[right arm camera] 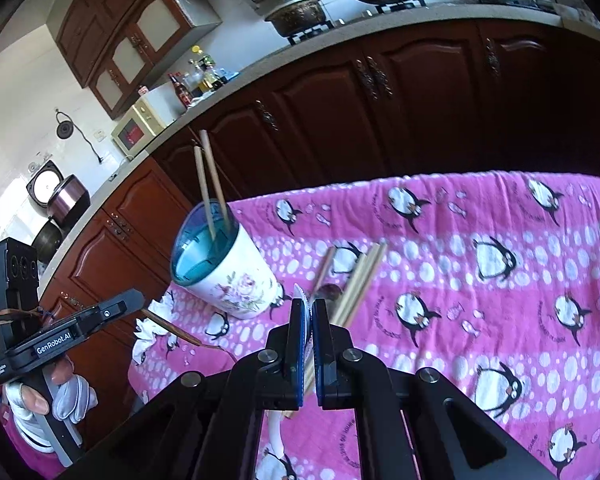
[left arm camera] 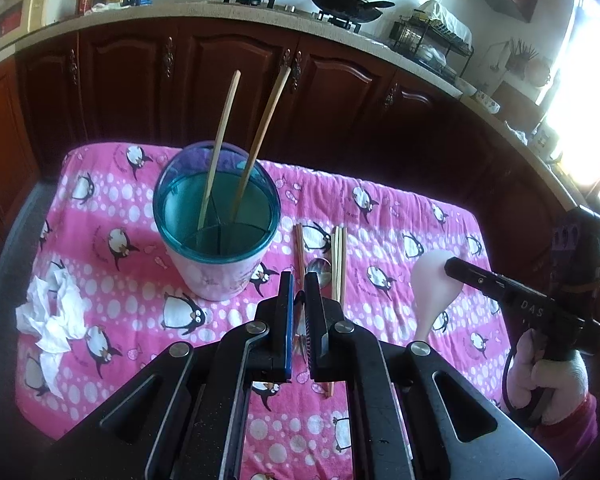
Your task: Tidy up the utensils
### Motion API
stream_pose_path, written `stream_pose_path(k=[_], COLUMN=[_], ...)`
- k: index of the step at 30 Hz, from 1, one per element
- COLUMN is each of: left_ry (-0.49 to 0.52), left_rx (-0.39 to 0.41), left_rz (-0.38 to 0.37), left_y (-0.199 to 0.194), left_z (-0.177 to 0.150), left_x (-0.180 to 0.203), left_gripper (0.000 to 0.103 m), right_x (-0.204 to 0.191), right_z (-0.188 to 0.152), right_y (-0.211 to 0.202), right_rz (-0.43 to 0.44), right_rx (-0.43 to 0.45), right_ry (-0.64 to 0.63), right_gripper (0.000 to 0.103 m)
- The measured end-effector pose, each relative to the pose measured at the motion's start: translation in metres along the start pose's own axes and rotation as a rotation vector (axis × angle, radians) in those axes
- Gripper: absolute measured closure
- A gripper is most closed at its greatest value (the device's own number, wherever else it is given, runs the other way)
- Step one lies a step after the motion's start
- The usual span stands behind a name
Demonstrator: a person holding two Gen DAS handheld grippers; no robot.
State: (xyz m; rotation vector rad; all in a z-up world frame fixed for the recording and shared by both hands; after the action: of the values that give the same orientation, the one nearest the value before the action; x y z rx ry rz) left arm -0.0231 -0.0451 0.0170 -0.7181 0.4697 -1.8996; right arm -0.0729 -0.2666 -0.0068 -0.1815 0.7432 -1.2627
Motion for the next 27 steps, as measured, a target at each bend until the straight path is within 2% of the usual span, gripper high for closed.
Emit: stream_pose_path(k=[14, 18, 27], left_ry=[-0.004, -0.023, -0.041], left_rx=[0.06, 0.089, 0.197], left_rz=[0.013, 0.009, 0.054], left_y=[-0.028, -0.041, -0.063], left_z=[0.027, 0.043, 0.098], left_x=[-0.013, -0.022, -0.047], left_gripper=[0.099, 0.099, 0.099], right_x=[-0.057, -0.074, -0.109], right_z=[0.042, 0.054, 0.089], right_y=[0.016, 0.022, 0.045], right_rz=[0.075, 0.094, 0.129], right_rx=[0.046, 0.059, 0.092], right_ry=[-0.099, -0.129, -0.182], right_gripper=[0.1, 0.1, 0.1])
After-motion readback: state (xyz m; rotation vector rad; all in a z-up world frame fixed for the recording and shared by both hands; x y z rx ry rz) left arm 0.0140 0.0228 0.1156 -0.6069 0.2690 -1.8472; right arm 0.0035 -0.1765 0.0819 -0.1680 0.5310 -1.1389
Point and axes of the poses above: each gripper's, at about its wrist camera, not at the fingertips, and y roughly the way its jaws point, x to its right, z to its top, the point moved 3 cm from there along y, roughly the way its jaws point, and after that the axes turned 8 degrees about x, right-handed, at the moved point
